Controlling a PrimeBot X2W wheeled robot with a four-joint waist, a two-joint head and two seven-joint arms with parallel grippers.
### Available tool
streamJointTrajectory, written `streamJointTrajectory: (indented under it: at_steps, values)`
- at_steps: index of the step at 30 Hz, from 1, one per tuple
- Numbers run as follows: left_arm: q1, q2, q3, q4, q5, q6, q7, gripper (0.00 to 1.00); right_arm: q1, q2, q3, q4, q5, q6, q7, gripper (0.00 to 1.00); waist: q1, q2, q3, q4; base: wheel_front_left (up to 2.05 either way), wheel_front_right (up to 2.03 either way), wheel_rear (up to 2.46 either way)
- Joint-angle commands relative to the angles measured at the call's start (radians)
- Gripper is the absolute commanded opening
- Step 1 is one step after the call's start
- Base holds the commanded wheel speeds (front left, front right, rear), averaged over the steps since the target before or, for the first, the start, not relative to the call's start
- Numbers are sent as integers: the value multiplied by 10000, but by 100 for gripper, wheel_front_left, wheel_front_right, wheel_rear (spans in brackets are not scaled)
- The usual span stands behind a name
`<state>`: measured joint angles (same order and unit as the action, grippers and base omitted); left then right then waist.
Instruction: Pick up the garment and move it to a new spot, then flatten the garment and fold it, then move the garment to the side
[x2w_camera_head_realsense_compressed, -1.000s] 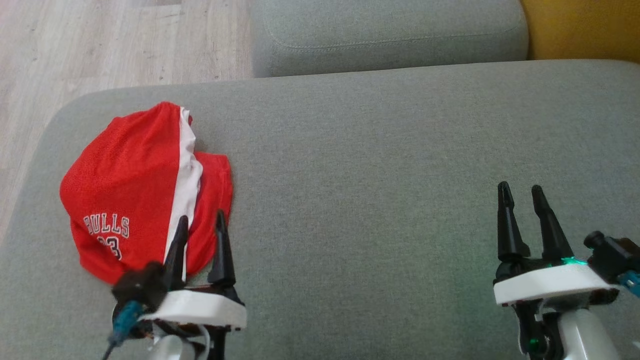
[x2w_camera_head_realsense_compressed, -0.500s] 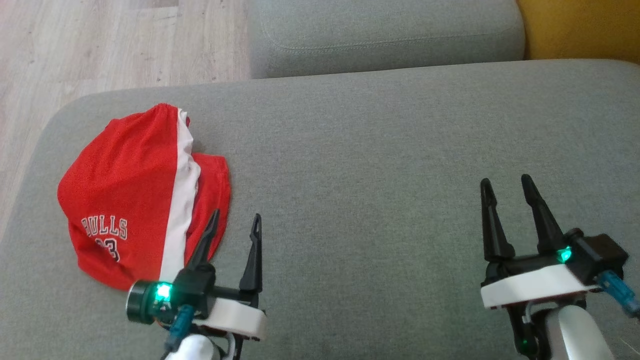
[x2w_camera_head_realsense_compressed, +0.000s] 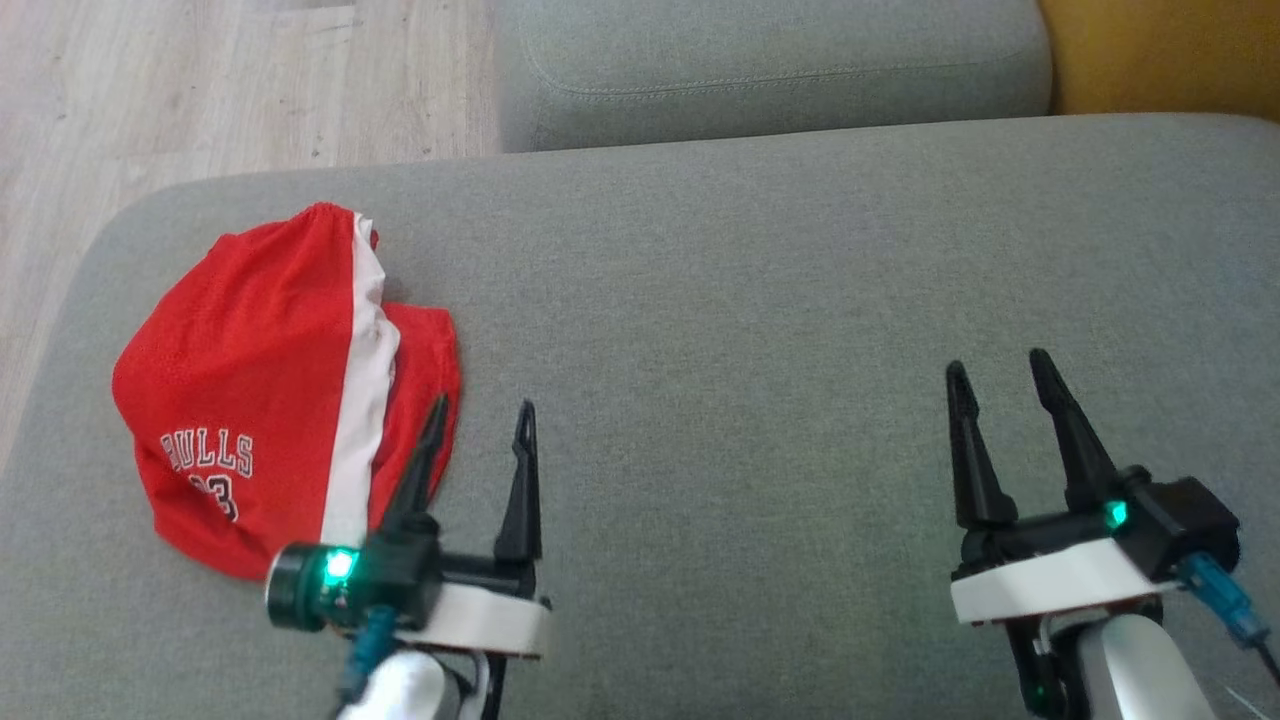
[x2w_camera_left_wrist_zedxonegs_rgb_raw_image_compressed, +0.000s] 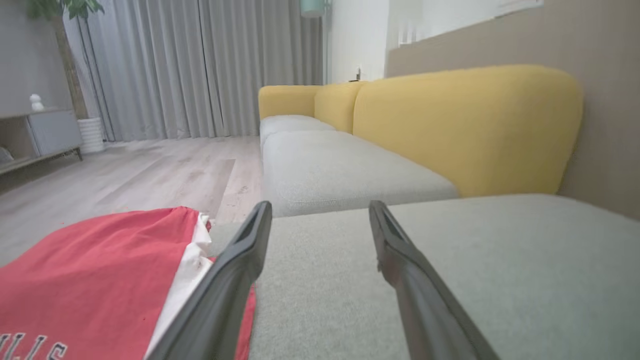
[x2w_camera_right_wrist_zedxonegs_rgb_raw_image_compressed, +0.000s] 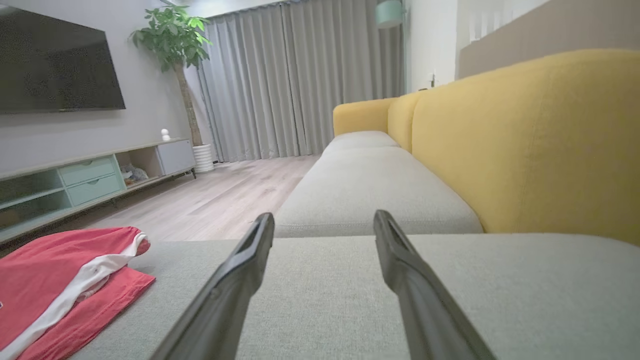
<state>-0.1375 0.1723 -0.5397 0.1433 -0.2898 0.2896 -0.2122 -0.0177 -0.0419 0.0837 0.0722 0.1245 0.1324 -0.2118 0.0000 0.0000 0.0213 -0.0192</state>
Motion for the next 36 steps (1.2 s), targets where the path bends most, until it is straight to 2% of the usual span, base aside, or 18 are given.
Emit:
streamJointTrajectory:
  at_steps: [1,4,9,16,26,36]
  values:
    - [-303,-43,471,-475,-3,-94,-126,100,-192,-76,178,-262,-25,-16,-134,100,0,0,12,3,0,0,0]
    - [26,-381,1146,-722,-442,-596,-215,100,-197,-78,184,-78,337,-16,-222,100,0,0,39,-13,0,0,0]
    - [414,-792,1960,-564,-427,-1609,-364,100,-155,-80,218,475,761,-16,-369,100,0,0,70,-40,0,0,0]
    - [573,-1087,2308,387,73,-2536,-496,100,-237,-83,337,1069,637,-17,-500,100,0,0,66,-64,0,0,0]
    - [560,-1211,2730,647,203,-2905,-496,100,-267,-83,564,1152,989,-17,-500,100,0,0,31,56,0,0,0]
    - [693,-1219,2988,716,141,-2864,-496,100,-173,-83,1203,1261,1448,-17,-500,100,0,0,-115,770,0,0,0]
